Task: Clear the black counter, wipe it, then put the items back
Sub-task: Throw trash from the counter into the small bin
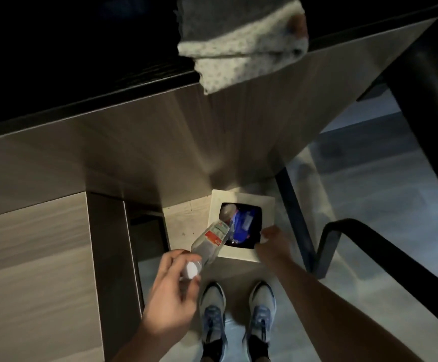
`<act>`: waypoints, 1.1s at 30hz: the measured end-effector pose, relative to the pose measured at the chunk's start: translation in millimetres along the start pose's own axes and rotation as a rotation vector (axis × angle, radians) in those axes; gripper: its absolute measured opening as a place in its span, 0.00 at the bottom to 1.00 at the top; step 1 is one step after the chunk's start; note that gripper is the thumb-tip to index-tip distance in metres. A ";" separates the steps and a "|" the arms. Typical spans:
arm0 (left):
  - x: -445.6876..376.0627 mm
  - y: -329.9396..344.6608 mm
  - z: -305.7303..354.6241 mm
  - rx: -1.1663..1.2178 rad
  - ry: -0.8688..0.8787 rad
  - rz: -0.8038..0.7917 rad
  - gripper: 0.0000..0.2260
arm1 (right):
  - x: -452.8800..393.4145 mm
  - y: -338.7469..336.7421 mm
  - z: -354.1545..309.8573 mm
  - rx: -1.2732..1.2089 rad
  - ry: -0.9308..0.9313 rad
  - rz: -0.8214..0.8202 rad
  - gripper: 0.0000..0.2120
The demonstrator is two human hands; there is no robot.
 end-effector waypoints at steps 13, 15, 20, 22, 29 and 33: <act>-56.2 49.7 -0.3 -0.038 0.020 -0.112 0.14 | 18.5 -25.6 44.3 0.092 -0.011 -0.072 0.23; -69.9 64.9 -2.8 -0.037 0.015 -0.102 0.14 | 16.5 -29.7 49.4 0.074 -0.005 -0.071 0.25; -98.4 103.0 -18.7 -0.052 -0.052 -0.088 0.14 | 6.4 -29.2 64.4 0.069 -0.024 -0.075 0.26; -105.4 117.2 -29.9 -0.081 -0.062 -0.078 0.14 | 2.9 -28.0 70.1 0.087 -0.033 -0.090 0.29; -133.2 155.1 -57.5 -0.109 -0.114 -0.136 0.20 | -1.1 -21.3 87.6 0.123 -0.021 -0.126 0.33; -148.9 165.8 -64.5 -0.150 -0.205 -0.289 0.26 | 9.5 -18.8 95.2 0.167 -0.043 -0.149 0.30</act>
Point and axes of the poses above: each hand's wrist, its own x-axis away from the middle knuckle, its own y-axis out of the palm, z = x × y, the point moved 2 cm from there along -x, towards the middle knuckle, and after that the axes turned 6 degrees about x, right-handed, at the moved point
